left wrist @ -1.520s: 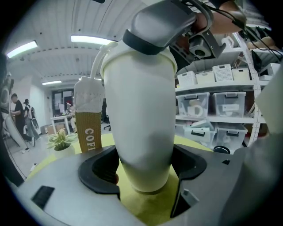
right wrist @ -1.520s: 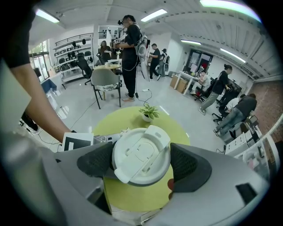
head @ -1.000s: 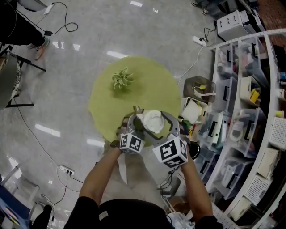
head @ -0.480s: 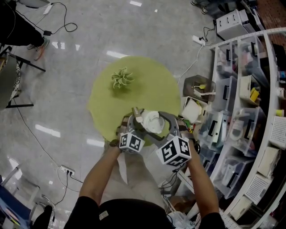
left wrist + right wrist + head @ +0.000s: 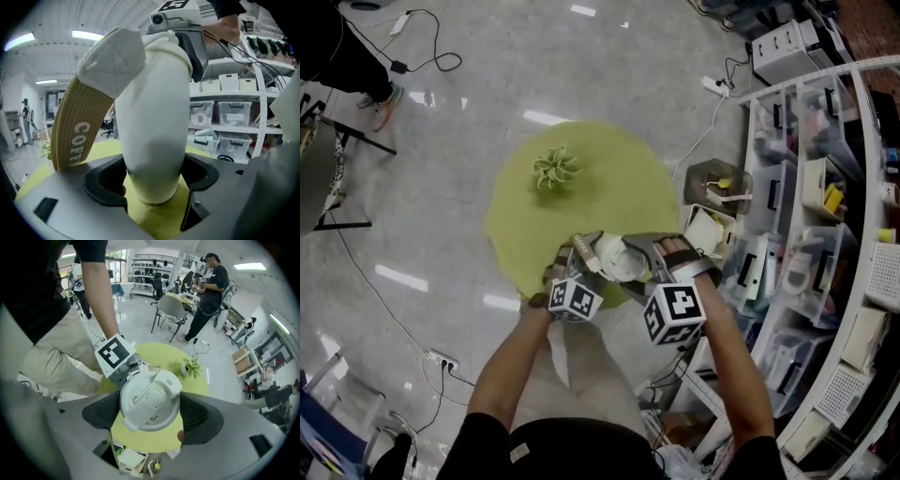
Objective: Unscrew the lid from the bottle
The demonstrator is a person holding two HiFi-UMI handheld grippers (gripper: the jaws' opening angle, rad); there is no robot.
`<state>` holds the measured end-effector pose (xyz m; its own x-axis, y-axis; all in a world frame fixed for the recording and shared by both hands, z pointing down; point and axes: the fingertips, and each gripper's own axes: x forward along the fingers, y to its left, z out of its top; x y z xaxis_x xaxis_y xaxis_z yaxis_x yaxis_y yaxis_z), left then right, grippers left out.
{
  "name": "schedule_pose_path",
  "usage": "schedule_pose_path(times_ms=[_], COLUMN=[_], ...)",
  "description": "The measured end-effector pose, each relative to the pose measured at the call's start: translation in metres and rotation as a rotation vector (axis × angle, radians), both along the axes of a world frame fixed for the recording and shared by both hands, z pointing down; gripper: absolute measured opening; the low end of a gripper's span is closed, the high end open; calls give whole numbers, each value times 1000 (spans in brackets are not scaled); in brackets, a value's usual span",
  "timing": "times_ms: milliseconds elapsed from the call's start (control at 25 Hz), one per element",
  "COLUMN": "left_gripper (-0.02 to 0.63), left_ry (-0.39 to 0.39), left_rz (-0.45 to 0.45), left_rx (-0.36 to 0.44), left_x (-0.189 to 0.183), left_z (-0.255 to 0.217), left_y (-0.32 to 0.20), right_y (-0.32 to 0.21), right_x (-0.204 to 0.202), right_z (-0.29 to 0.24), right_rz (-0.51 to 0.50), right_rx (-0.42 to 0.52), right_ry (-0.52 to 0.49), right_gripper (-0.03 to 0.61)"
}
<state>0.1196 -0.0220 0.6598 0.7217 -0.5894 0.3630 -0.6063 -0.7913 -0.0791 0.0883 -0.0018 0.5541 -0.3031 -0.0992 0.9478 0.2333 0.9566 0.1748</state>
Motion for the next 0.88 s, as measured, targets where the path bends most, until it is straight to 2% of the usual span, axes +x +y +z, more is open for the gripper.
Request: schedule_pose_path(times_ms=[40, 120, 280, 360, 600, 720, 880], left_gripper=[373, 373, 373, 373, 373, 373, 373], left_ry=[-3, -9, -9, -9, -6, 9, 9], left_rz=[4, 11, 9, 11, 12, 6, 9], left_rx=[-1, 0, -2, -7, -11, -9, -15], left_x=[0, 0, 0, 0, 0, 0, 0], left_z=[2, 3, 0, 0, 1, 1, 2], left_y=[0, 1, 0, 0, 0, 0, -1], right_y=[-3, -10, -14, -12, -20, -22, -22], right_x=[1, 2, -8, -9, -5, -3, -2], right_z=[1, 0, -13, -10, -6, 0, 2], right_rz=[60, 206, 492, 632, 978, 1048, 1006], right_rx=[7, 16, -7, -24, 3, -3, -10], right_ry=[17, 24, -90, -111, -199, -203, -168], right_gripper=[399, 460, 477, 479, 463, 462, 442])
